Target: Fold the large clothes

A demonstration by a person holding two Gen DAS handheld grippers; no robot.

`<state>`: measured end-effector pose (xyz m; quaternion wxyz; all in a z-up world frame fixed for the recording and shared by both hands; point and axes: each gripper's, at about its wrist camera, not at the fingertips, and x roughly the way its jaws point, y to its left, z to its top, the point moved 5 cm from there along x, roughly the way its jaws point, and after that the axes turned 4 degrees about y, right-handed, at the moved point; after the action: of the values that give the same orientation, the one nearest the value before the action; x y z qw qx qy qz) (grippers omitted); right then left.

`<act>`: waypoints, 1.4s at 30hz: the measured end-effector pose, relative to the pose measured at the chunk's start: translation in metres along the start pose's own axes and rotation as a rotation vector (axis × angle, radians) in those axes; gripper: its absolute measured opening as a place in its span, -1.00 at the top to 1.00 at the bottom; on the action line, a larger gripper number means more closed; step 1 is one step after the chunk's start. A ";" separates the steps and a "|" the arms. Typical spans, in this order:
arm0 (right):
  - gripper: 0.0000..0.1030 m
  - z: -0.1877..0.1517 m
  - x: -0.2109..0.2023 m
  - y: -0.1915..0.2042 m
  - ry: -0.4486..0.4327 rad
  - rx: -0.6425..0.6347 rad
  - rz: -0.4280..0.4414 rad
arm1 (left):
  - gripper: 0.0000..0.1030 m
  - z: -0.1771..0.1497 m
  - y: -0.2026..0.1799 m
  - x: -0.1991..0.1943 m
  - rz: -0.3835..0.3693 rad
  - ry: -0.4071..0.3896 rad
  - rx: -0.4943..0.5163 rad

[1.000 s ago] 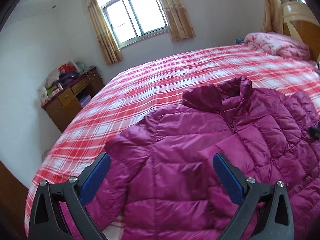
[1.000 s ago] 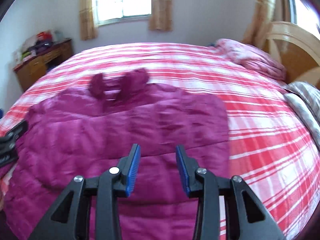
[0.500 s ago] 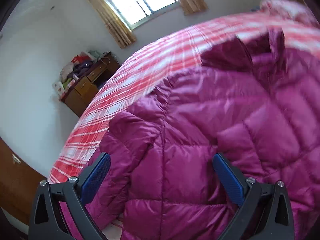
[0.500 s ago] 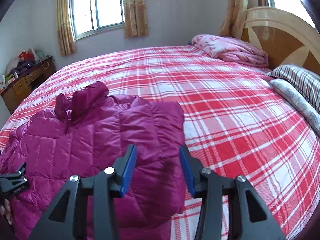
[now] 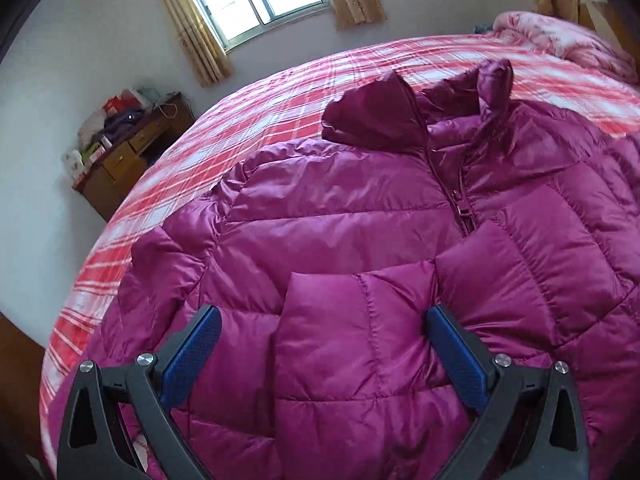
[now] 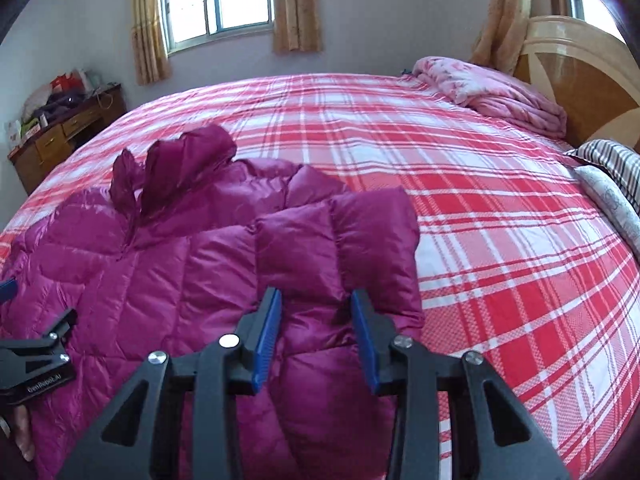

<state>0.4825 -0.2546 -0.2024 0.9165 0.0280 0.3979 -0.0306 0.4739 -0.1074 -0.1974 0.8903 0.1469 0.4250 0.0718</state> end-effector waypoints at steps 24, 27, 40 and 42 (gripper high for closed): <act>0.23 -0.005 0.016 0.011 0.085 -0.071 -0.057 | -0.99 -0.009 0.003 0.013 -0.039 0.009 -0.037; 0.19 -0.003 -0.005 0.016 0.071 -0.035 -0.007 | -0.99 -0.009 0.004 0.013 -0.052 0.010 -0.047; -0.01 -0.033 0.004 0.071 0.101 -0.138 -0.003 | -0.99 -0.010 0.008 0.014 -0.076 0.015 -0.064; -0.02 -0.035 0.006 0.073 0.101 -0.153 -0.023 | -0.99 -0.009 0.008 0.014 -0.077 0.016 -0.064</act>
<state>0.4674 -0.1792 -0.2285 0.8943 -0.0451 0.4451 -0.0094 0.4757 -0.0939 -0.2108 0.8932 0.1014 0.4350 0.0521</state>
